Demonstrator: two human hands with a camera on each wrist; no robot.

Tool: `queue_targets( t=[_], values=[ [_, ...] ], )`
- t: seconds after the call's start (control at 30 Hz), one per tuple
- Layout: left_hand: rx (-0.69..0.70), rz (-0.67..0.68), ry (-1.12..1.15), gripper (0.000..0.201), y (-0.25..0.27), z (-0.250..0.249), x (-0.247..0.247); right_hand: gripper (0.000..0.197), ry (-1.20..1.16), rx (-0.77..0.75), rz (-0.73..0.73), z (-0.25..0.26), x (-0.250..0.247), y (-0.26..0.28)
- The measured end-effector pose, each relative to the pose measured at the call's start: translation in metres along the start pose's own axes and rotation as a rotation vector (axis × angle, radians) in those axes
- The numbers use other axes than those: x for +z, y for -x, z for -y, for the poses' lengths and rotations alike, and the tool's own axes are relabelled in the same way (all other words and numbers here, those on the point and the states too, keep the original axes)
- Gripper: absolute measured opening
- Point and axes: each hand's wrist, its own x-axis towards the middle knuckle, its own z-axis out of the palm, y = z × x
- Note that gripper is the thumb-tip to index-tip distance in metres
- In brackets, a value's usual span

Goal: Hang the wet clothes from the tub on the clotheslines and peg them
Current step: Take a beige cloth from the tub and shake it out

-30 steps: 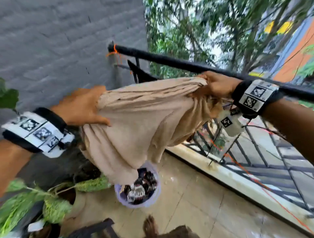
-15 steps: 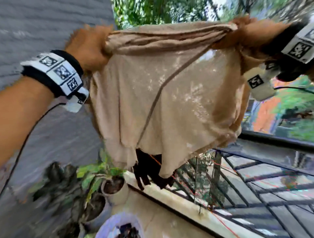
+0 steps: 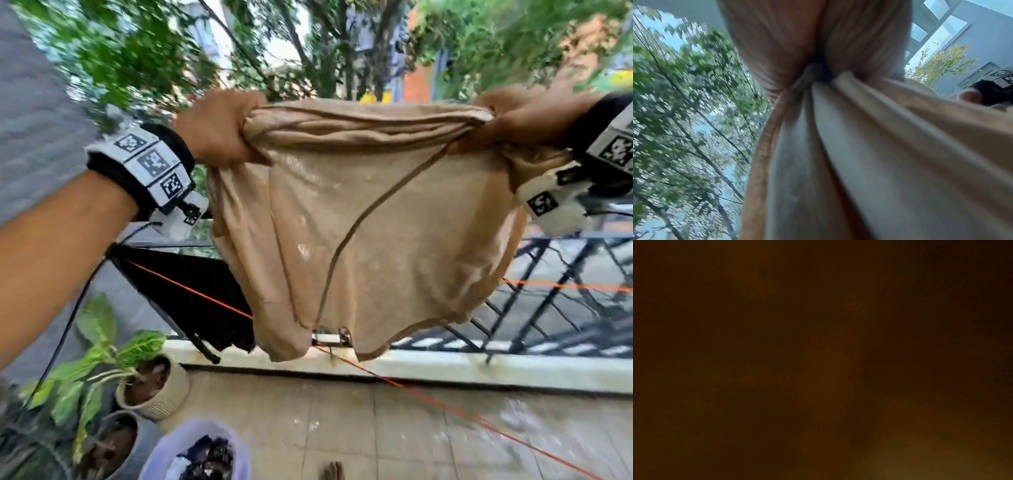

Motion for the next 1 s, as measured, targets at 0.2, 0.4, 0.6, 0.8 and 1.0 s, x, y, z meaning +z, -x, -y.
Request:
queue_targets(
  t=[0.2,0.4,0.6,0.8,1.0],
  values=[
    [0.265,0.274,0.166,0.091,-0.030,-0.009,0.124,0.029,0.387,0.088,0.201,-0.101,0.030,-0.013],
    [0.357,0.276,0.422,0.038,-0.057,-0.009,0.197,0.029,0.369,0.185,0.201,-0.146,0.039,-0.012],
    [0.418,0.296,0.615,0.016,-0.088,-0.008,0.219,0.036,0.347,0.268,0.274,-0.166,0.048,-0.013],
    [0.516,0.345,0.607,0.042,-0.123,-0.017,0.227,0.050,0.231,0.304,0.226,-0.190,0.046,-0.007],
    [0.594,0.301,0.526,0.043,-0.166,-0.055,0.206,0.021,0.211,0.379,0.115,-0.210,0.023,0.011]
  ],
)
